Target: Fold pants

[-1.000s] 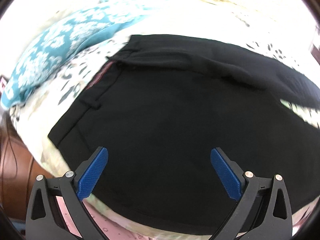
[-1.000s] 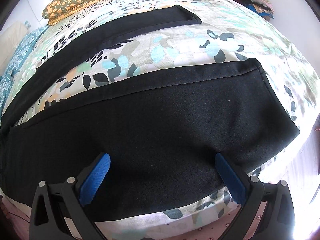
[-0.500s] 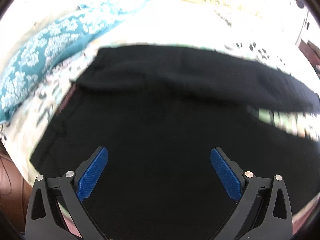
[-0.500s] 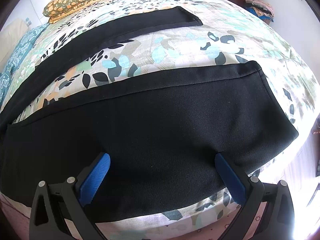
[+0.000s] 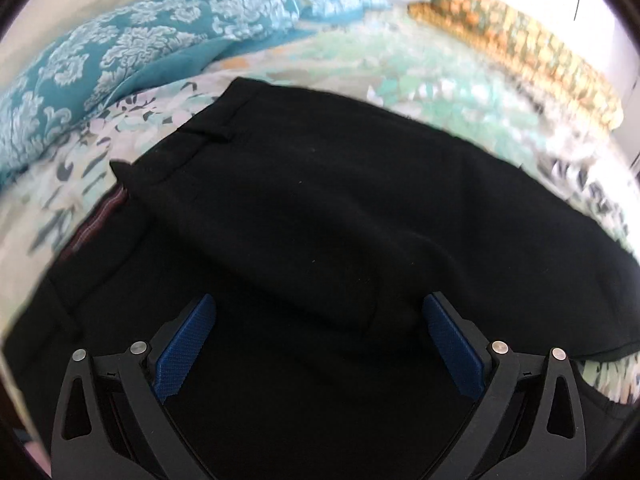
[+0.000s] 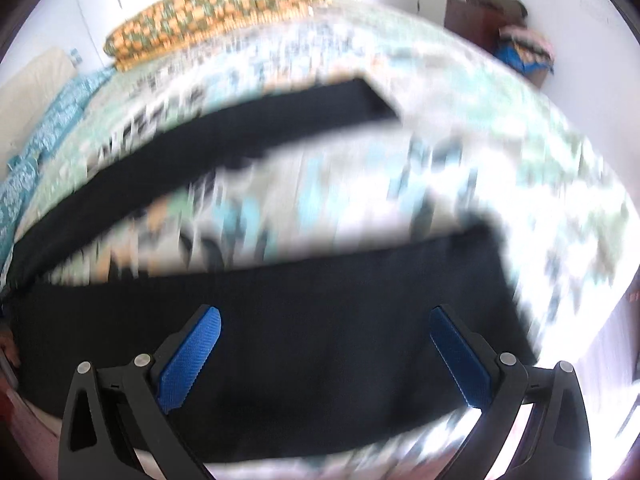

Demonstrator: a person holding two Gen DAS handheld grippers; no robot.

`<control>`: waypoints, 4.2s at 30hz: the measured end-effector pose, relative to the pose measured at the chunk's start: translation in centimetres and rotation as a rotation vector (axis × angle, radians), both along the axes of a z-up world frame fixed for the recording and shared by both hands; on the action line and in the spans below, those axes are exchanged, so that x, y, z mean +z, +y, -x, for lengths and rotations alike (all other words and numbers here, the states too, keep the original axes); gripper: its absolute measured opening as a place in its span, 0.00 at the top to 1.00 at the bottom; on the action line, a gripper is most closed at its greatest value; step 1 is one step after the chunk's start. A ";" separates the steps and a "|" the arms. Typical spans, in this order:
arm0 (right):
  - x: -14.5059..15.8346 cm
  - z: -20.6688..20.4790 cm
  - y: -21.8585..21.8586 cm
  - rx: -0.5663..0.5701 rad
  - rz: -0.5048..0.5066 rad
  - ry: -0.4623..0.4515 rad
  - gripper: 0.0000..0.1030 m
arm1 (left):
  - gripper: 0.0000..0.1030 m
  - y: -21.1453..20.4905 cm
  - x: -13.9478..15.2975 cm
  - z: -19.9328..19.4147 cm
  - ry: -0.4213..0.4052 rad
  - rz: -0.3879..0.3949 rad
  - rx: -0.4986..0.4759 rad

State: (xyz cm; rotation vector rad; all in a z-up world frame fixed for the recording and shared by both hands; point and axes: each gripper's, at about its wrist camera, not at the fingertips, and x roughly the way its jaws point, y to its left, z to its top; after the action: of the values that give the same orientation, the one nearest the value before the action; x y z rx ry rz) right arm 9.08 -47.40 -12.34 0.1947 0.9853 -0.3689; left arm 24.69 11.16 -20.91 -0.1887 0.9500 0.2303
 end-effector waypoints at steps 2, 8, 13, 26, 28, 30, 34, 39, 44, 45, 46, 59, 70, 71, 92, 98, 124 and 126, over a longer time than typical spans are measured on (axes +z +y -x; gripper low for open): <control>1.3 -3.5 -2.6 0.013 -0.038 -0.001 0.00 | 0.01 -0.5 -0.1 0.1 -0.009 -0.025 -0.002; 1.2 -16.1 -11.2 -0.037 -0.105 0.040 0.00 | 0.01 -0.3 -1.3 -1.8 -0.016 -0.080 -0.001; -0.6 -23.5 -15.5 -0.104 -0.230 0.081 0.01 | 0.01 -0.1 -1.8 -2.3 -0.009 -0.101 -0.002; -3.1 -26.5 -13.6 0.027 -0.128 0.135 0.94 | 0.01 -0.3 -2.2 -2.4 -0.010 -0.124 -0.002; -0.2 -23.6 -11.7 0.111 -0.123 0.041 0.95 | 0.01 -0.2 -2.3 -2.5 -0.011 -0.124 -0.002; 3.0 -19.9 -9.0 0.192 -0.112 -0.034 0.95 | 0.01 -0.2 -2.3 -2.5 -0.013 -0.121 -0.002; 7.4 -7.7 -3.3 0.283 -0.127 -0.141 0.95 | 0.01 -0.2 -2.2 -2.6 -0.011 -0.121 -0.001; 5.1 6.4 1.0 0.218 -0.150 -0.101 0.96 | 0.01 -0.2 -2.0 -2.7 0.000 -0.126 0.002; -1.9 10.8 1.1 0.142 0.059 0.087 0.91 | 0.01 -0.1 -1.5 -2.9 0.028 -0.125 0.007; -2.9 11.1 0.8 0.141 0.056 0.109 0.78 | 0.01 -0.1 -1.2 -2.9 0.045 -0.125 0.007; -3.3 11.5 0.5 0.141 0.029 0.106 0.66 | 0.01 -0.2 -0.8 -3.0 0.062 -0.127 0.002; 3.4 8.5 8.8 0.231 -0.063 -0.175 0.13 | 0.01 -2.6 1.6 7.3 0.034 0.045 -0.089; -3.8 3.8 15.5 0.177 -0.726 -0.108 0.13 | 0.01 -3.7 -0.2 7.4 0.055 -0.062 -0.163; -4.1 4.0 15.2 0.156 -0.723 -0.100 0.13 | 0.01 -3.8 -0.2 7.5 0.054 -0.062 -0.163; -4.1 5.2 13.4 0.057 -0.652 -0.124 0.13 | 0.00 -4.0 -0.6 7.5 0.047 -0.084 -0.154; -3.7 5.8 13.1 0.028 -0.653 -0.152 0.13 | 0.00 -4.0 -0.7 7.5 0.047 -0.082 -0.154; -7.1 6.7 6.6 -0.324 -0.903 -0.282 0.08 | 0.00 -3.4 -0.5 7.6 0.070 -0.077 -0.158; -7.1 7.2 6.2 -0.350 -0.881 -0.295 0.08 | 0.00 -3.5 -0.5 7.6 0.069 -0.084 -0.152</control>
State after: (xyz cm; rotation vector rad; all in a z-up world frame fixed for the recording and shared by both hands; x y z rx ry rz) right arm 1.85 -41.19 -19.39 1.1971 0.7628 -0.1907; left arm 17.06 7.71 -21.45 -0.0310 1.0158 0.1375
